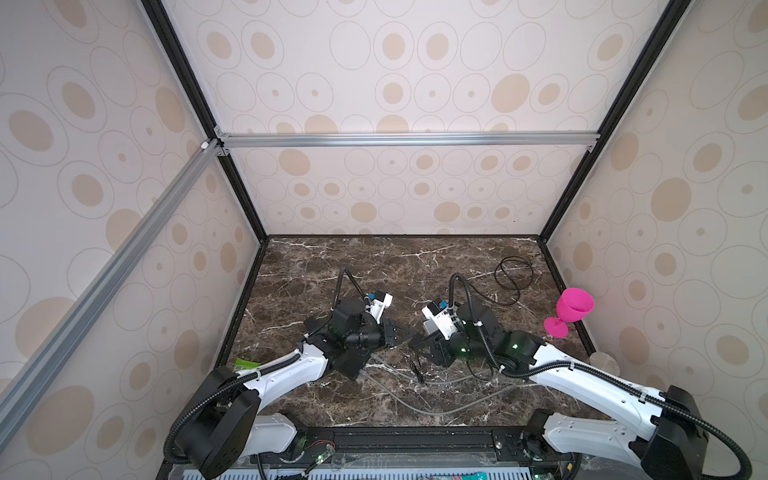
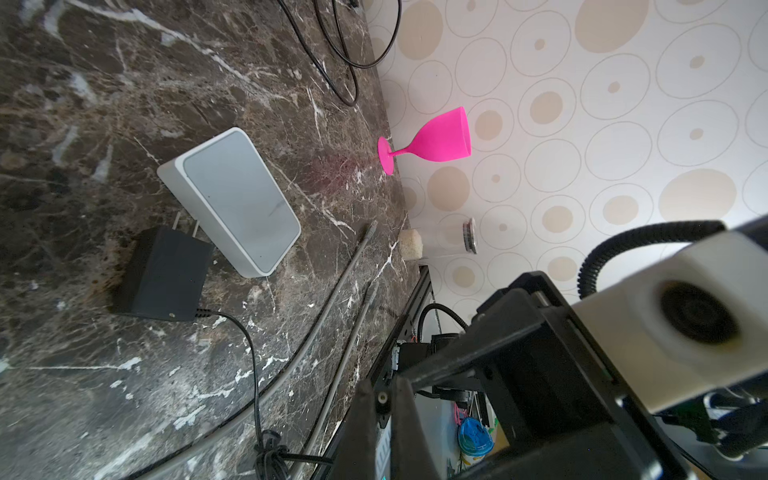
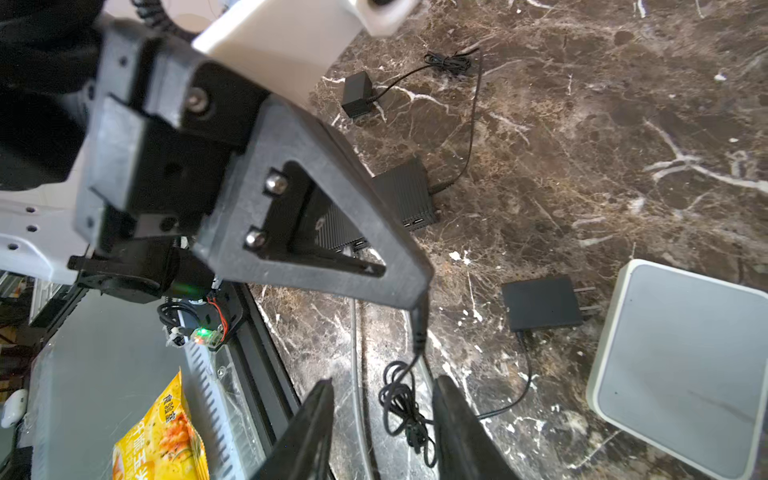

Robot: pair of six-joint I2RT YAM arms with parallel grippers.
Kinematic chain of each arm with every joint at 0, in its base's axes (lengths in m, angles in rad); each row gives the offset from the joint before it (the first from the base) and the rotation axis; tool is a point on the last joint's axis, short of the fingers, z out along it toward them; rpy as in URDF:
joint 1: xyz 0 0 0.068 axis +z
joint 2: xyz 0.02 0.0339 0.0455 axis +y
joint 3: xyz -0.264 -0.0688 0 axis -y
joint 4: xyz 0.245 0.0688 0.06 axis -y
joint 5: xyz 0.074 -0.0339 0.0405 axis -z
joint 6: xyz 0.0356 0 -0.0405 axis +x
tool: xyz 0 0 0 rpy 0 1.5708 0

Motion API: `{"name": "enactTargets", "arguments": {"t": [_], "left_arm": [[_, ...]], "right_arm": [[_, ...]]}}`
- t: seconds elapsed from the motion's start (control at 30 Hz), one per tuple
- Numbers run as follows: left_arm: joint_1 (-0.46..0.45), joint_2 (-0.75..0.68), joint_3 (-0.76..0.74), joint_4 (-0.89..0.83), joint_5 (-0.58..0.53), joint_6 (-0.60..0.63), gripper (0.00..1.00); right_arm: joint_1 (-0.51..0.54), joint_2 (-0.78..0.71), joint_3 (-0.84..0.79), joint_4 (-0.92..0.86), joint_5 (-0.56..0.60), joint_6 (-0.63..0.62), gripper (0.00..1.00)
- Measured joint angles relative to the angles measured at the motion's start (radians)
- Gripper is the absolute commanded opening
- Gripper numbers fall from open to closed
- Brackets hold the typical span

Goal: Insert the plug into the switch port

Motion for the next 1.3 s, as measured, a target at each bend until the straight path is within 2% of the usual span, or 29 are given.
{"name": "enactTargets", "arguments": {"t": [0.1, 0.17, 0.4, 0.5, 0.7, 0.97, 1.1, 1.3], "left_arm": [[0.0, -0.001, 0.0, 0.006, 0.005, -0.002, 0.0], [0.0, -0.001, 0.0, 0.006, 0.006, -0.002, 0.0], [0.0, -0.001, 0.0, 0.01, 0.012, -0.002, 0.0], [0.002, -0.001, 0.0, 0.011, 0.01, -0.002, 0.0], [0.003, -0.001, 0.0, 0.011, 0.012, -0.002, 0.0], [0.002, -0.001, 0.0, 0.011, 0.015, -0.002, 0.0], [0.002, -0.001, 0.0, 0.011, 0.016, -0.002, 0.0], [0.002, -0.001, 0.0, 0.011, 0.019, -0.002, 0.0]], "right_arm": [[-0.027, 0.037, 0.013, 0.0, 0.0, -0.004, 0.42], [-0.039, 0.055, 0.022, -0.001, 0.0, -0.008, 0.38], [-0.041, 0.101, 0.087, -0.018, -0.032, -0.027, 0.34], [-0.041, 0.125, 0.103, -0.028, -0.053, -0.033, 0.23], [-0.041, 0.152, 0.107, -0.031, -0.074, -0.031, 0.17], [-0.041, 0.153, 0.111, -0.038, -0.078, -0.034, 0.16], [-0.041, 0.152, 0.111, -0.041, -0.077, -0.037, 0.24], [-0.041, 0.147, 0.111, -0.045, -0.074, -0.038, 0.2]]}}
